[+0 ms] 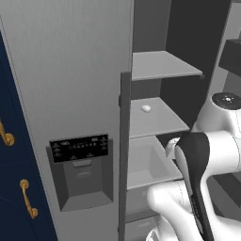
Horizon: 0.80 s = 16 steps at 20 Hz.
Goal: Take the strawberry from the fridge and place it on top of the pancake, located on the dining counter.
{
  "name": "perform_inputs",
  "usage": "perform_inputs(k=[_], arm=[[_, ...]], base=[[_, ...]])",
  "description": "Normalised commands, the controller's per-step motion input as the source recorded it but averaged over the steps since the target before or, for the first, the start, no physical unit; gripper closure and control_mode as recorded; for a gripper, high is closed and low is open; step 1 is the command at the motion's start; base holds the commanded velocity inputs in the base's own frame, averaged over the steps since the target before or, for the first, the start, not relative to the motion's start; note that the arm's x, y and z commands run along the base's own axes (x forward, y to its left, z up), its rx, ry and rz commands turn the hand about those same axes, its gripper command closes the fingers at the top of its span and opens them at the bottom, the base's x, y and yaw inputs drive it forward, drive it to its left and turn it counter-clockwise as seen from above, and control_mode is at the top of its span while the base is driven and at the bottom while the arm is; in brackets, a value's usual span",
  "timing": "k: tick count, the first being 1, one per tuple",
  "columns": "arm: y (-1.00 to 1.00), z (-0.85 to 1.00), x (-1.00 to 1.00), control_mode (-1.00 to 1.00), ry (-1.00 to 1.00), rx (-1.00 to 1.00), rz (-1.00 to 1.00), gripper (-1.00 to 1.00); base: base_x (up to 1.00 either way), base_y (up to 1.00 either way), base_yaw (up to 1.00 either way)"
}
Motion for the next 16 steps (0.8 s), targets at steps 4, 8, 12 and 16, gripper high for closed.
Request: perform_inputs(k=[4, 8, 12, 16], arm=[[0.0, 0.0, -0.03, 1.0, 0.0, 0.0, 0.0, 1.0], [0.0, 0.0, 0.0, 1.0, 0.0, 0.0, 0.0, 1.0], [0.0, 0.0, 0.0, 1.0, 0.0, 0.0, 0.0, 1.0], [0.0, 0.0, 0.0, 1.0, 0.0, 0.0, 0.0, 1.0]], base=[[-0.28, 0.1, 0.0], [-0.73, 0.42, -0.02], [-0.95, 0.27, -0.21], [-1.0, 0.04, -0.49]])
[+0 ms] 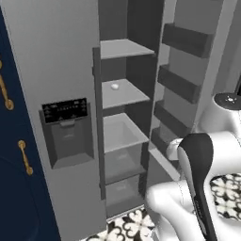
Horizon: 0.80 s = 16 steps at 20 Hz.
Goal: Take the strawberry from the fridge and place it on top of the pancake, located on the dining counter.
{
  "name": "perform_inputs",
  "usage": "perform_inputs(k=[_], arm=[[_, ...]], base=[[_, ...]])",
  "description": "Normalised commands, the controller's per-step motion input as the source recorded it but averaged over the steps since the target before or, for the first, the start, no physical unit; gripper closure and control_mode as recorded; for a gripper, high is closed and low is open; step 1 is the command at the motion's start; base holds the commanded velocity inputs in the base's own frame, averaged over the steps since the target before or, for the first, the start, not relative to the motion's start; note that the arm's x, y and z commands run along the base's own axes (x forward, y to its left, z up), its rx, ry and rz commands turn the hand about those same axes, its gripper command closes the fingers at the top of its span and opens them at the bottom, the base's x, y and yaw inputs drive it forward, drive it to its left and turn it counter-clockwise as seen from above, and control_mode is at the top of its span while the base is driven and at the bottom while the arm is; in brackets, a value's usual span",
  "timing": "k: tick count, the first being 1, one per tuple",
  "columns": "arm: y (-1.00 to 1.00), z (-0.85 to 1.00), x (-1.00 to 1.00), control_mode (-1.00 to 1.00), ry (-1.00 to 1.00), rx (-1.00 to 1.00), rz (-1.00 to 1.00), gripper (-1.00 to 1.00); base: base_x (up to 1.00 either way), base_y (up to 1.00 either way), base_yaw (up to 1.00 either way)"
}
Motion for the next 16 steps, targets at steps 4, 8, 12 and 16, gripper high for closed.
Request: perform_inputs(k=[4, 8, 12, 16], arm=[[0.0, 0.0, 0.0, 1.0, 0.0, 0.0, 0.0, 1.0], [0.0, 0.0, 0.0, 1.0, 0.0, 0.0, 0.0, 1.0], [0.0, 0.0, 0.0, 1.0, 0.0, 0.0, 0.0, 1.0], [0.0, 0.0, 0.0, 1.0, 0.0, 0.0, 0.0, 1.0]], base=[[-0.71, 0.0, -0.76], [-0.1, -0.08, -0.9], [0.0, -0.33, -0.9], [0.0, -0.6, -0.82]])
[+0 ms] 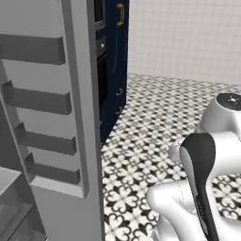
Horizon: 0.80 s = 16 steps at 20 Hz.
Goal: Take the strawberry from the fridge and place it on top of the pancake, located on the dining counter.
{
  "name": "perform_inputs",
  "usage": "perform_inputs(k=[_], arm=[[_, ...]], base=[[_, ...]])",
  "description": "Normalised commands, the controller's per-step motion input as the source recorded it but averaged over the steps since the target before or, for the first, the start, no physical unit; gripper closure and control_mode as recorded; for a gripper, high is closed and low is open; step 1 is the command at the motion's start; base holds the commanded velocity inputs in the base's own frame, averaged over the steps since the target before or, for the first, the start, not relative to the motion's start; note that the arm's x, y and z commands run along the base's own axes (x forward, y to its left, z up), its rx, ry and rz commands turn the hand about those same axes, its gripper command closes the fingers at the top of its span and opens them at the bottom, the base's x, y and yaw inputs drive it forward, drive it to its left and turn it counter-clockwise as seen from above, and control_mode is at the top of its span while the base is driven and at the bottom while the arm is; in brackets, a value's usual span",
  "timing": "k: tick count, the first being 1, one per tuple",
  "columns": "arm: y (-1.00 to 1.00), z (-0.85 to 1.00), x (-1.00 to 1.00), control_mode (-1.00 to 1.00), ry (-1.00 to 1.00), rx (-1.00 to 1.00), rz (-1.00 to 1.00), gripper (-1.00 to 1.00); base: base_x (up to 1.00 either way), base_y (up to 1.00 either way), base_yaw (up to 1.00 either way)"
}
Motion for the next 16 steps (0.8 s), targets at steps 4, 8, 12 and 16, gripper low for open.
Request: perform_inputs(k=[4, 8, 12, 16], arm=[[0.0, 0.0, 0.0, 1.0, 0.0, 0.0, 0.0, 1.0], [0.0, 0.0, 0.0, 1.0, 0.0, 0.0, 0.0, 1.0], [0.0, 0.0, 0.0, 1.0, 0.0, 0.0, 0.0, 1.0], [0.0, 0.0, 0.0, 1.0, 0.0, 0.0, 0.0, 1.0]], base=[[0.01, -0.94, -0.65], [0.26, -1.0, -0.44], [0.79, -1.0, -0.23], [1.0, -0.65, -0.14]])
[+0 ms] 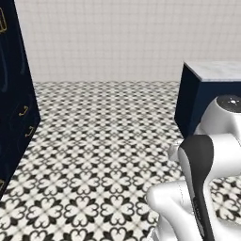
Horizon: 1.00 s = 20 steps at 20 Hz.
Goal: Take the strawberry from the fridge and place it on top of the pancake, located on the dining counter.
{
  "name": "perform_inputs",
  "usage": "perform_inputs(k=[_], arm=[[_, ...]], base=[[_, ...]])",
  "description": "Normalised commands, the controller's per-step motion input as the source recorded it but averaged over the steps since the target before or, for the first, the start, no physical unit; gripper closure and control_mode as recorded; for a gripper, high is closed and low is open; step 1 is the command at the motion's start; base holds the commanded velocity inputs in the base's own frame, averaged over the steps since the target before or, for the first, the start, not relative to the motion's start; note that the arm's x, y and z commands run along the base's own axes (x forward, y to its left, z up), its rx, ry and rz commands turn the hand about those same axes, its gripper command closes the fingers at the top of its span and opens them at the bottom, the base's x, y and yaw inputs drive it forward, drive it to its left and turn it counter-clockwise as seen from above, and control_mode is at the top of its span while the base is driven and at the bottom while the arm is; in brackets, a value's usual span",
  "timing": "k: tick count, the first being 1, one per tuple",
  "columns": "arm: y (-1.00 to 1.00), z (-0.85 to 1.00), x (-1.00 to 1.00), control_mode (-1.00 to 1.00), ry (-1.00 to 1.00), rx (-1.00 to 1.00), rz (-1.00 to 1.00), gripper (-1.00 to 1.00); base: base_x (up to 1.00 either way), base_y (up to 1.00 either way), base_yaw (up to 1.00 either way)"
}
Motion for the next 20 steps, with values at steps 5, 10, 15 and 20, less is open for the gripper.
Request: perform_inputs(k=[5, 10, 15, 20], arm=[[0.0, 0.0, 0.0, 1.0, 0.0, 0.0, 0.0, 1.0], [0.0, 0.0, 0.0, 1.0, 0.0, 0.0, 0.0, 1.0], [0.0, 0.0, 0.0, 1.0, 0.0, 0.0, 0.0, 1.0], [0.0, 0.0, 0.0, 1.0, 0.0, 0.0, 0.0, 1.0]], base=[[1.0, -0.08, -0.12], [1.0, 0.0, -0.09], [1.0, 0.0, -0.03], [1.0, 0.0, -0.13]])
